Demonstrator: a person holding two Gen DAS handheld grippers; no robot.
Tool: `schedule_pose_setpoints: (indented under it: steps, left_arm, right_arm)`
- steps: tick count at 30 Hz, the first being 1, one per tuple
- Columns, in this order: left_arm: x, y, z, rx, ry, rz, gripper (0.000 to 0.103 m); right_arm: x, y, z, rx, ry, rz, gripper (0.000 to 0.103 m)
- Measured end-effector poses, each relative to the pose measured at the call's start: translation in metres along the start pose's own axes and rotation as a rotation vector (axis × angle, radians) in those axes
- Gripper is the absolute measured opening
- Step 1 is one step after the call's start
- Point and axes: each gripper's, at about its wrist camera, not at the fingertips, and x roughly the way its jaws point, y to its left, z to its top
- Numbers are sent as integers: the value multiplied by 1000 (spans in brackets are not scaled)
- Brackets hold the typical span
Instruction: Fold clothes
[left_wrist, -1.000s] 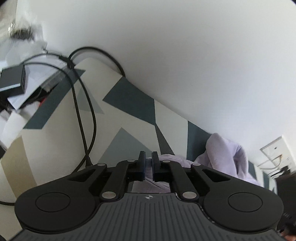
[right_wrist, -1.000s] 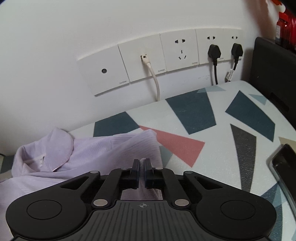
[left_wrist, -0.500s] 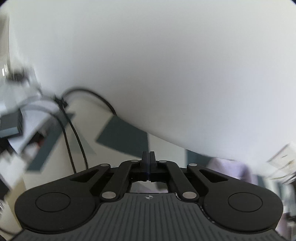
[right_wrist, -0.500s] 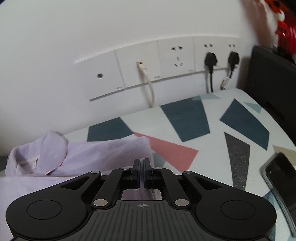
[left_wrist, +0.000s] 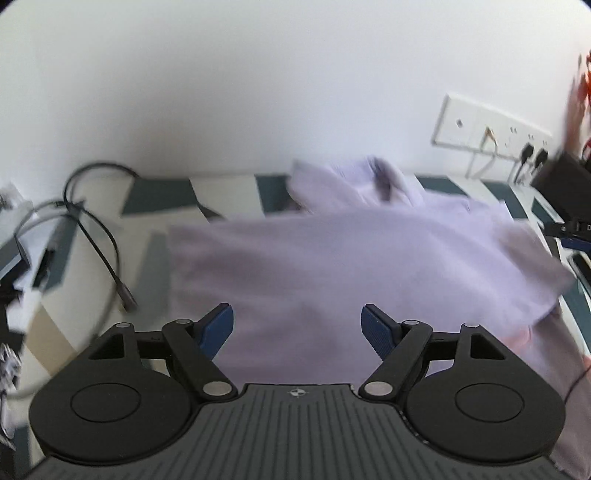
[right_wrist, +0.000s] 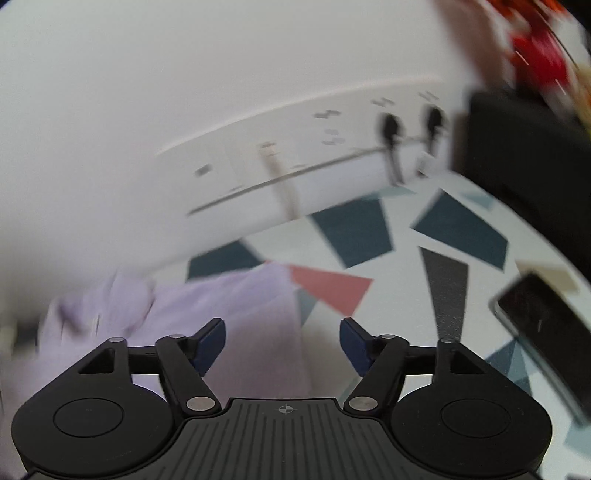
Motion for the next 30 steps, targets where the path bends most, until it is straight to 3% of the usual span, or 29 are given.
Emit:
schedule_pose_setpoints:
  steps: [4,7,11,14,20,25,30]
  left_arm:
    - [27,2,-13,-108,93,17,79]
    - [33,-6,-17,-112,85,48,84]
    - [42,-21,-19,-79,82,105,93]
    - [46,-25,-20,-88,72,124,94]
    - [44,-20,-22,-93,67,94,95]
    - [37,-15,-18,-125,79,70,96]
    - [-13,-7,-27,-211,50,79,96]
  right_arm:
    - [8,34,-23,-214,33,35,75]
    - [32,44,-36,-279,104,2,74]
    - [51,37,-41,-245,123,-10,88]
    - [48,33,-36,-168,151,-18,87]
    - [-21,8,-43,-2,77,10,88]
    - [-95,-33,-62,103,41,-30,88]
    - [-168,-75,-75,144,-26,-90,93]
